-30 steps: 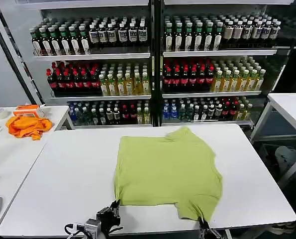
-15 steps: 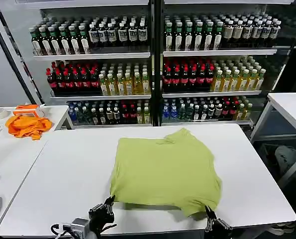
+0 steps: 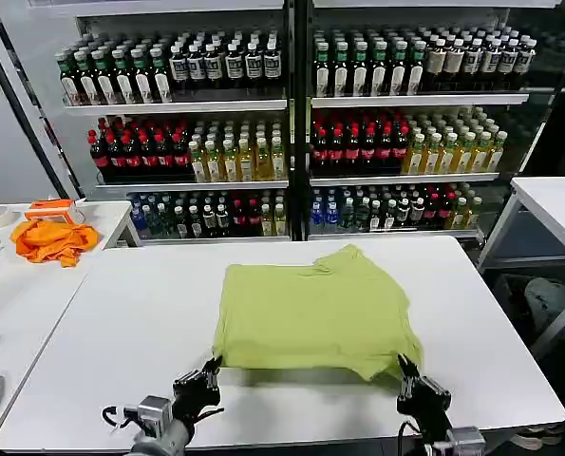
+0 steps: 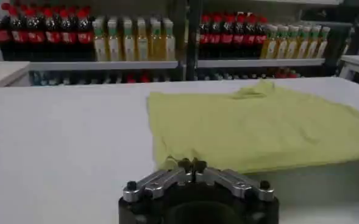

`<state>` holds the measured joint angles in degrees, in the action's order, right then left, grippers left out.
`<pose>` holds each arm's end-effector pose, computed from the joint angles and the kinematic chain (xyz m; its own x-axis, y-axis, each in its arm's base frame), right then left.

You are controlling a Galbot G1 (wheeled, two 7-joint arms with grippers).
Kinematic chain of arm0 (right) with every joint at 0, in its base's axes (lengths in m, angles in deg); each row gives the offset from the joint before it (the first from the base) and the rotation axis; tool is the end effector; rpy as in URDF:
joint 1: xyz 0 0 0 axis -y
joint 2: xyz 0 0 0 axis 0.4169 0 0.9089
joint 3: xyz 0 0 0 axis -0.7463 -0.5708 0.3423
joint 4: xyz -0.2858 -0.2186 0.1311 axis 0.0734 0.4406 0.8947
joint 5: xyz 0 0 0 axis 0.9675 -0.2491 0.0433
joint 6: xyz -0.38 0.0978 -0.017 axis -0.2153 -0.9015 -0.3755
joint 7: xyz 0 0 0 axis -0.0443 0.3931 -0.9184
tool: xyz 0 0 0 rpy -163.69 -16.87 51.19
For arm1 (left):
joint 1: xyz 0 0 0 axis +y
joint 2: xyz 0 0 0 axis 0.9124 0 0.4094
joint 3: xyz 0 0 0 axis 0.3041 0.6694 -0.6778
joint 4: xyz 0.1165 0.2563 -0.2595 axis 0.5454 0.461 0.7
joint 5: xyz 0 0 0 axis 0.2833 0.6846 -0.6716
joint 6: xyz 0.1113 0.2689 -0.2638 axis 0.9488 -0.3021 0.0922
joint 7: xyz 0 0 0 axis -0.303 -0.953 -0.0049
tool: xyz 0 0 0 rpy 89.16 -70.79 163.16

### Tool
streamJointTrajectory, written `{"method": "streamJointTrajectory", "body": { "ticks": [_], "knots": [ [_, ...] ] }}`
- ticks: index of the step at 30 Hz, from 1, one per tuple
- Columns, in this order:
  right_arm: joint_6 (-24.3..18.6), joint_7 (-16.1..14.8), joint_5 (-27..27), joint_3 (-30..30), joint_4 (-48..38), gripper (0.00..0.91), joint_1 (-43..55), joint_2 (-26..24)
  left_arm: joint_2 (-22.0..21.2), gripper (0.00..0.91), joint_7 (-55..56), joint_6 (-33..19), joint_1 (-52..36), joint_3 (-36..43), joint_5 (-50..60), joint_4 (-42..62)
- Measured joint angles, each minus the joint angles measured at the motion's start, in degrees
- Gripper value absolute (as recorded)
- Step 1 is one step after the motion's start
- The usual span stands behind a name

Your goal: Fold and organize the clothes.

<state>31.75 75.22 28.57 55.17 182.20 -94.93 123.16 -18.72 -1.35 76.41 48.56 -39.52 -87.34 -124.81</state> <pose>0.2035 -0.0437 -0.2796 -0.9604 -0.0487 0.2742 -0.0881 0.9872 -0.1332 0.2177 0.0029 -0.2974 -0.8708 0.1971 0.4503 0.1981 0.9791 -0.0455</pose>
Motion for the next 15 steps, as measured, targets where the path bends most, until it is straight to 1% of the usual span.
{"method": "streamJointTrajectory", "body": {
  "ticks": [6,15],
  "knots": [
    [0.3,-0.79,0.07,-1.1,-4.2,0.0,6.23,-2.24,0.6,0.02,0.19,0.1,-5.42,1.83,-0.33,3.83],
    [-0.19,-2.1,1.4,-3.5,-10.69,0.0,14.52,-4.94,0.14,0.02,1.02,0.2,-11.58,4.33,-0.16,9.28]
  ]
}}
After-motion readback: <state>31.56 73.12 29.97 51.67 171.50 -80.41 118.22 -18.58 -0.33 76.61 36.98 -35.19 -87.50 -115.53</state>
